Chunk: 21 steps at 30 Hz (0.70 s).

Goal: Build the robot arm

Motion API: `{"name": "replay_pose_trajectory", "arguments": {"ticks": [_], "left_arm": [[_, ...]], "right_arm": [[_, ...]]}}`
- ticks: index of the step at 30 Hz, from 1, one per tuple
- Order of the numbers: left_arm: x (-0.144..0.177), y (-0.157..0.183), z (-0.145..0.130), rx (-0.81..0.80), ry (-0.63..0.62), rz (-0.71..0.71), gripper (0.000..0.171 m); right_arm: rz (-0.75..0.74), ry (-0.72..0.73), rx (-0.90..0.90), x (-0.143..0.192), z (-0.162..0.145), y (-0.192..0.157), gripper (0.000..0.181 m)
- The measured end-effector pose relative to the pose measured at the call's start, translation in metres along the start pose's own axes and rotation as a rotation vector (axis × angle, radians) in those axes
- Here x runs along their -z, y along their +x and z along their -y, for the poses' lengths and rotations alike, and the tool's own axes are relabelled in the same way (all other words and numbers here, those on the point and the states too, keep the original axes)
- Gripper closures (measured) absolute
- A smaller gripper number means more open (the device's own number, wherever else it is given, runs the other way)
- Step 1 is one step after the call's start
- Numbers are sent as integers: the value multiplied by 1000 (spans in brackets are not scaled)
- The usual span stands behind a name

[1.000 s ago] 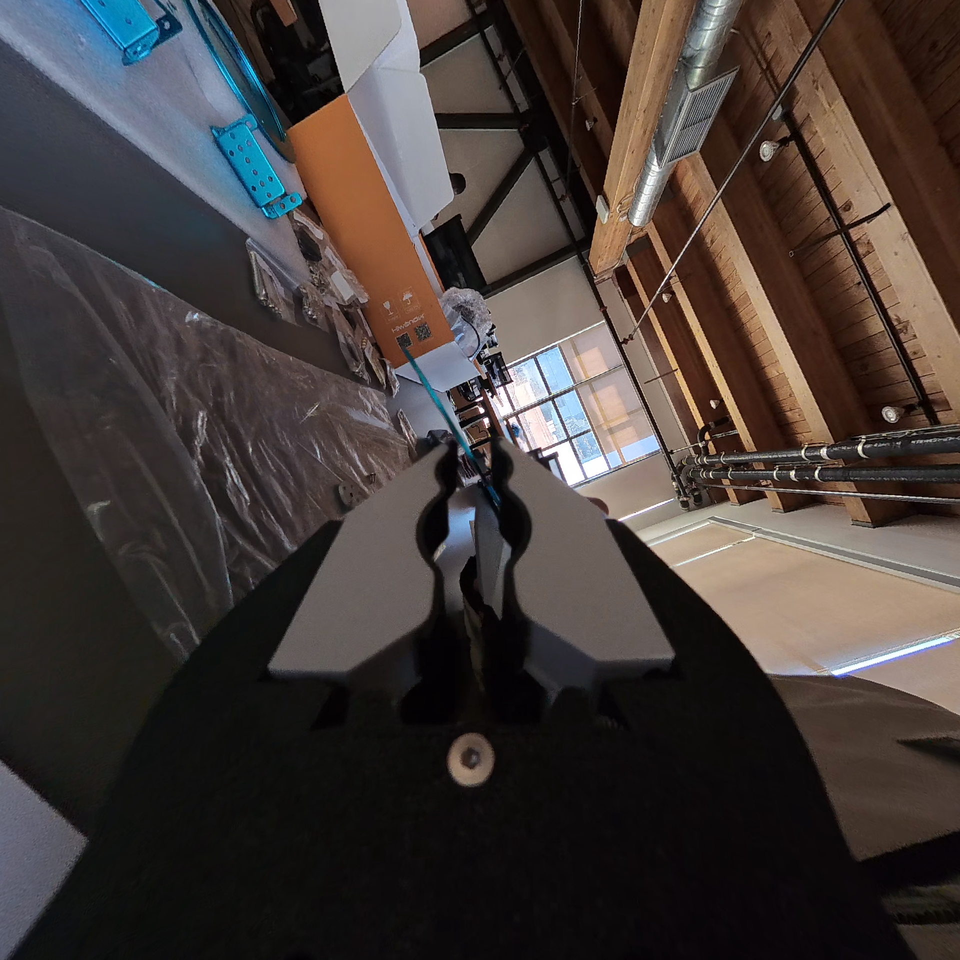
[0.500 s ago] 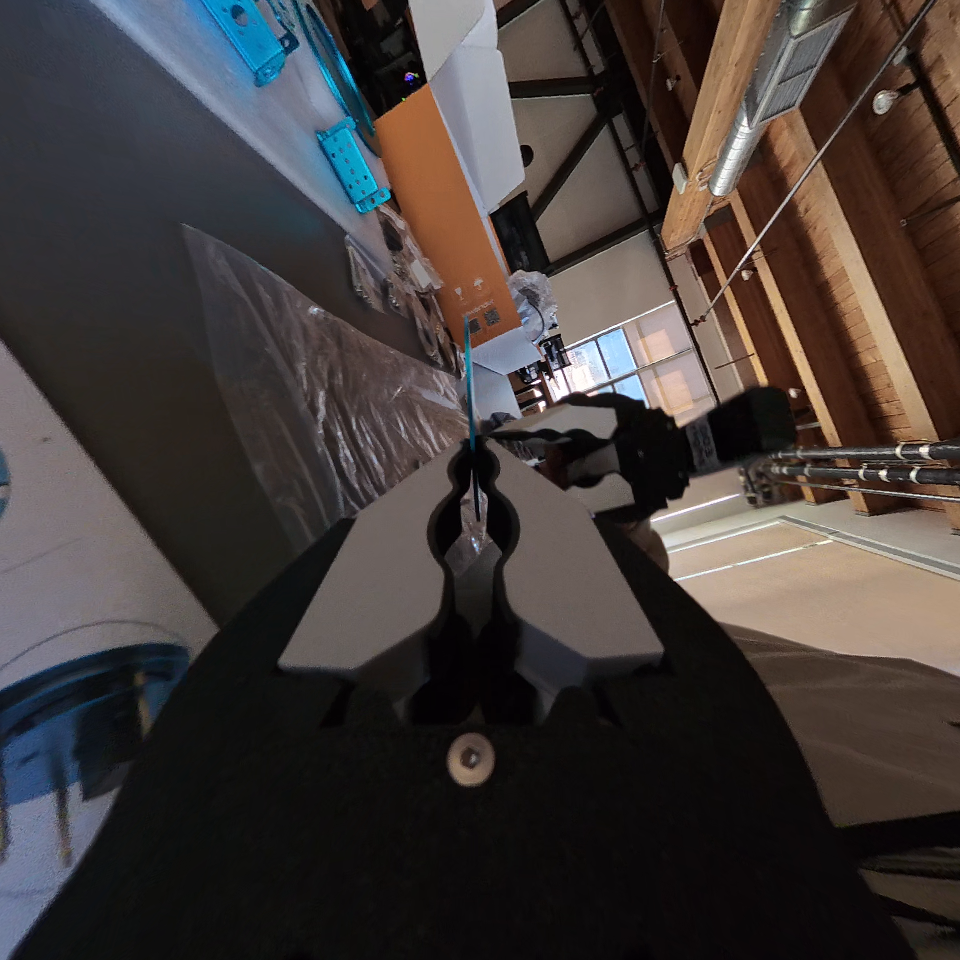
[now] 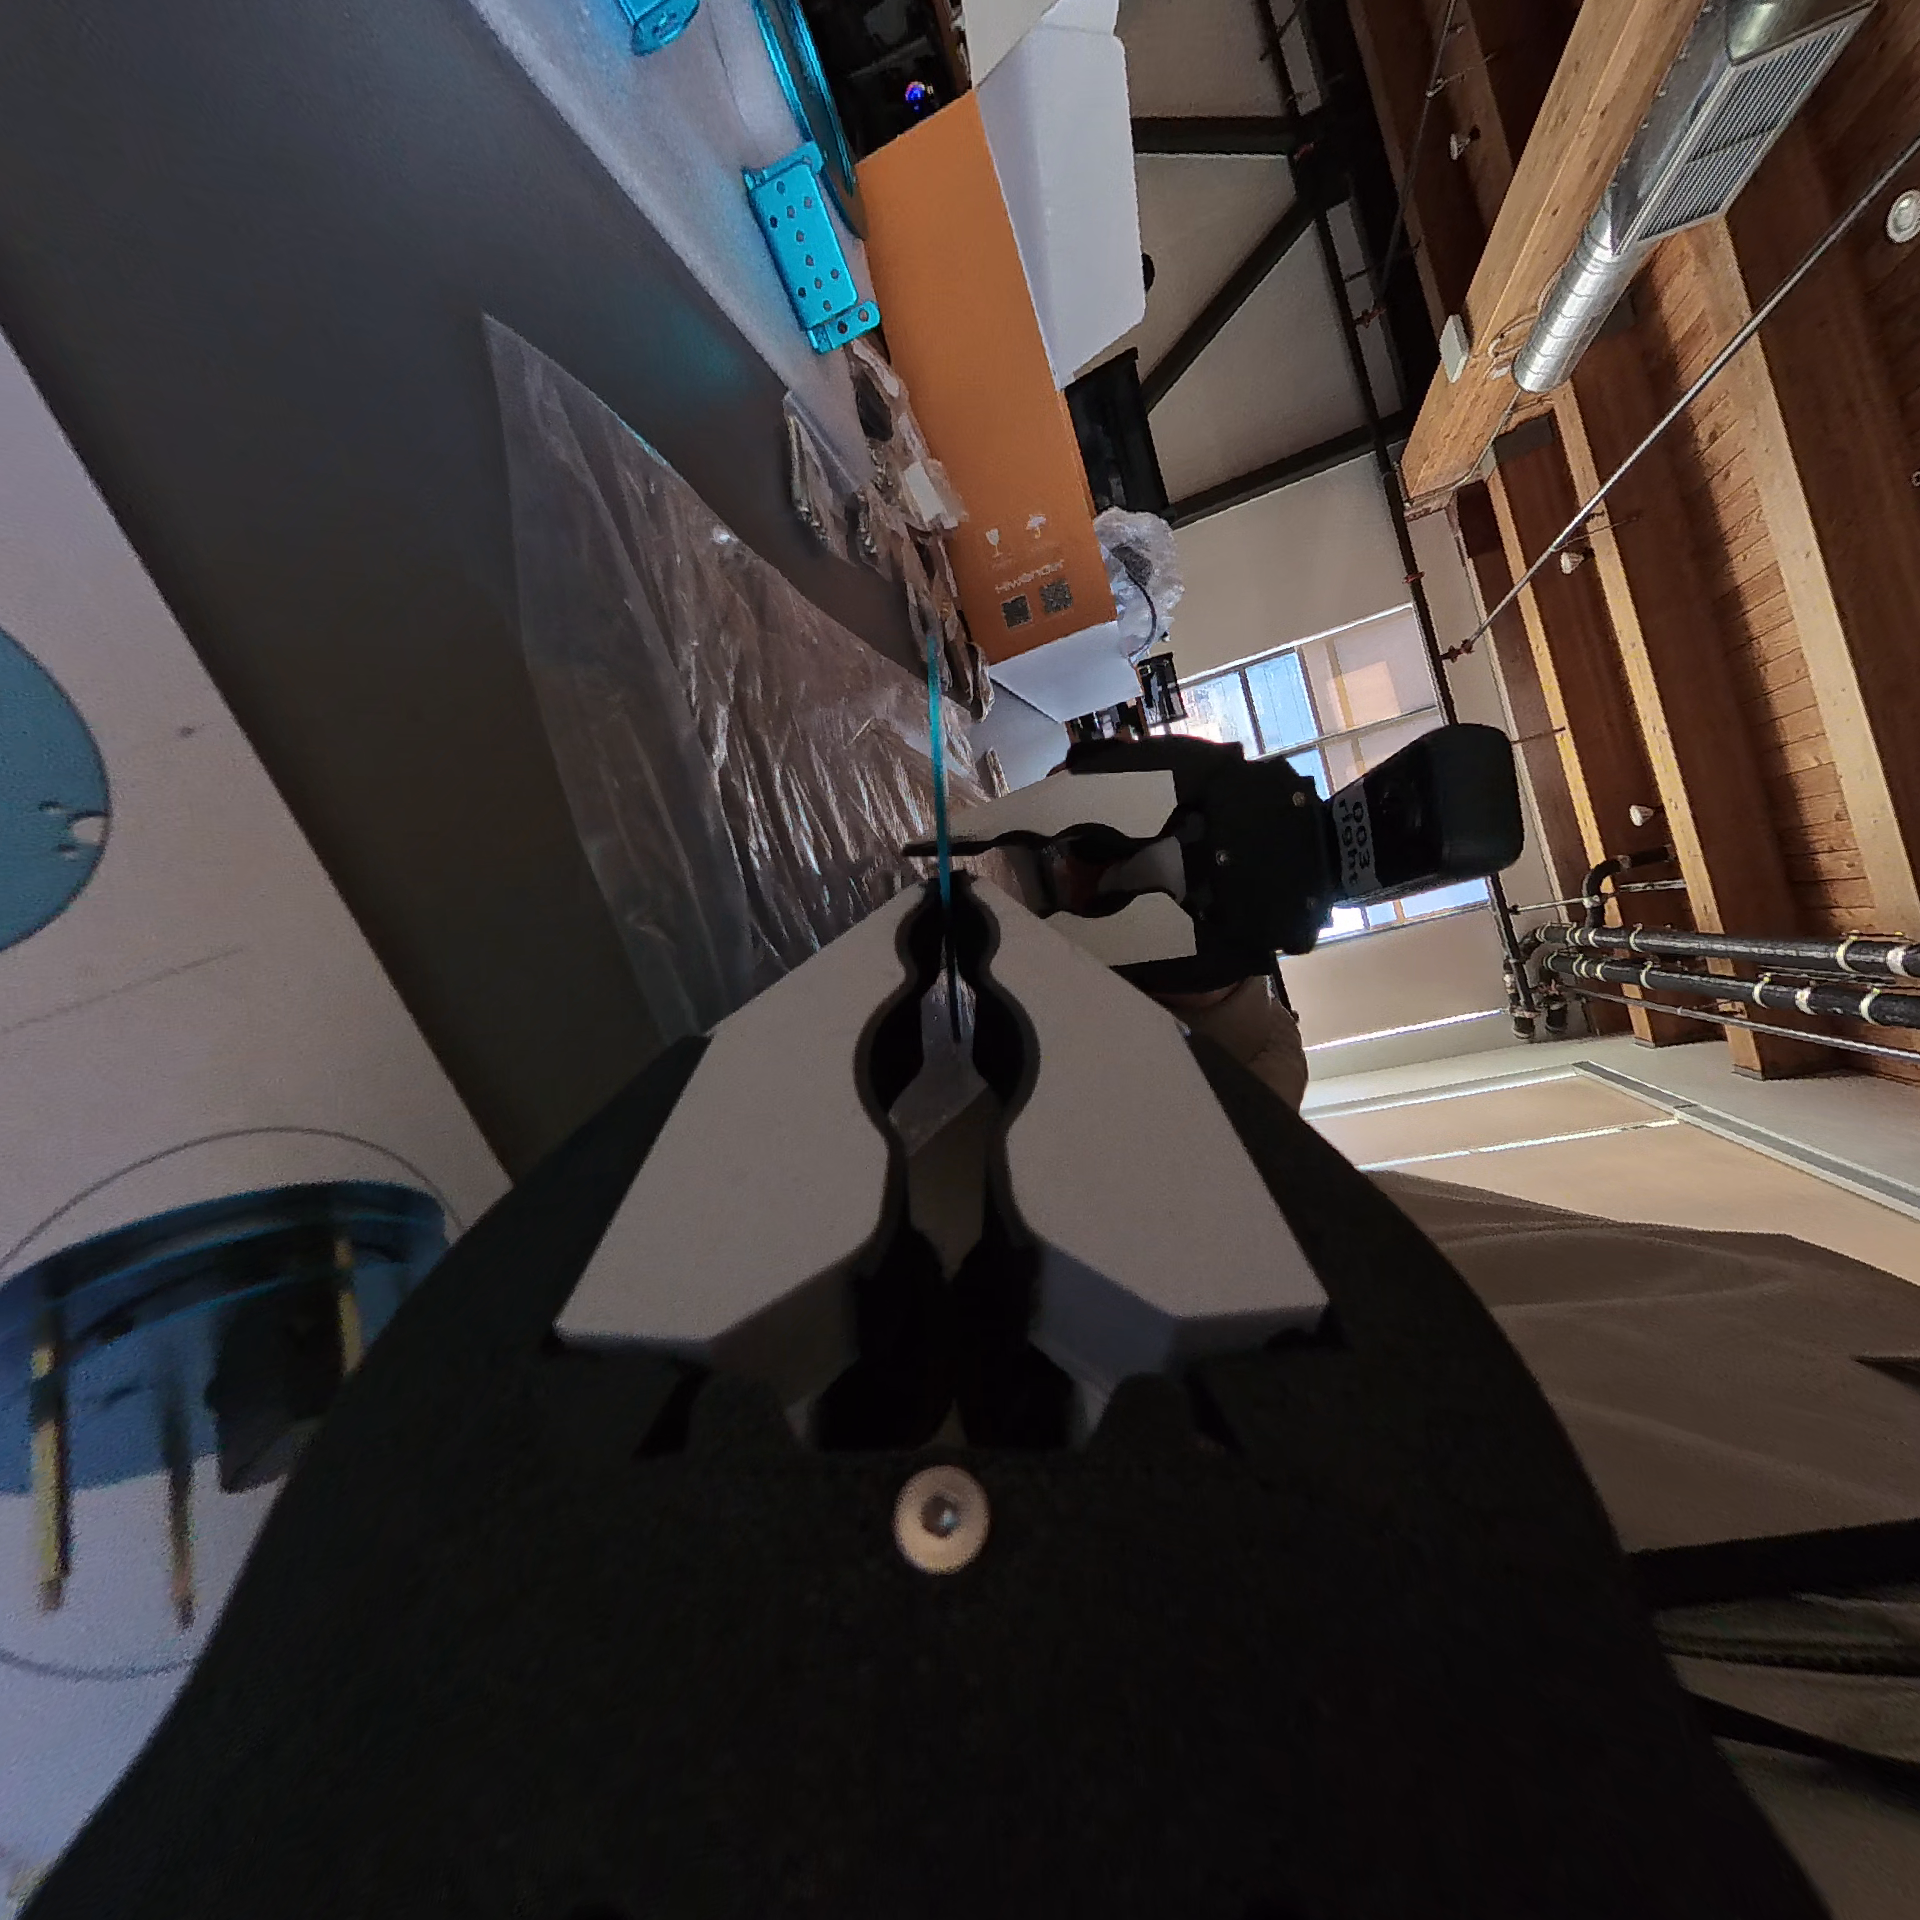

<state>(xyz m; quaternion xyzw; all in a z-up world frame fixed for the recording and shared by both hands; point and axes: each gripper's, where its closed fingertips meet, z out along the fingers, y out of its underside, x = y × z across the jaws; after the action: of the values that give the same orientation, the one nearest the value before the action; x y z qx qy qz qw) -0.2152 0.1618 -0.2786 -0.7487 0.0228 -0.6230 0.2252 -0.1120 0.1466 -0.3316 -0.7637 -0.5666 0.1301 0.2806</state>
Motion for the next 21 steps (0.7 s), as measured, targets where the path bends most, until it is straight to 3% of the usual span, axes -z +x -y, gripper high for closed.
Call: {"name": "replay_pose_trajectory", "arguments": {"ticks": [14,21], "left_arm": [[-8,9,-4,44,-21,-68,171],[-8,8,-7,44,-29,-61,170]], "right_arm": [[55,46,-57,-3,-3,-2,162],[53,140,-67,15,17,-1,162]]}}
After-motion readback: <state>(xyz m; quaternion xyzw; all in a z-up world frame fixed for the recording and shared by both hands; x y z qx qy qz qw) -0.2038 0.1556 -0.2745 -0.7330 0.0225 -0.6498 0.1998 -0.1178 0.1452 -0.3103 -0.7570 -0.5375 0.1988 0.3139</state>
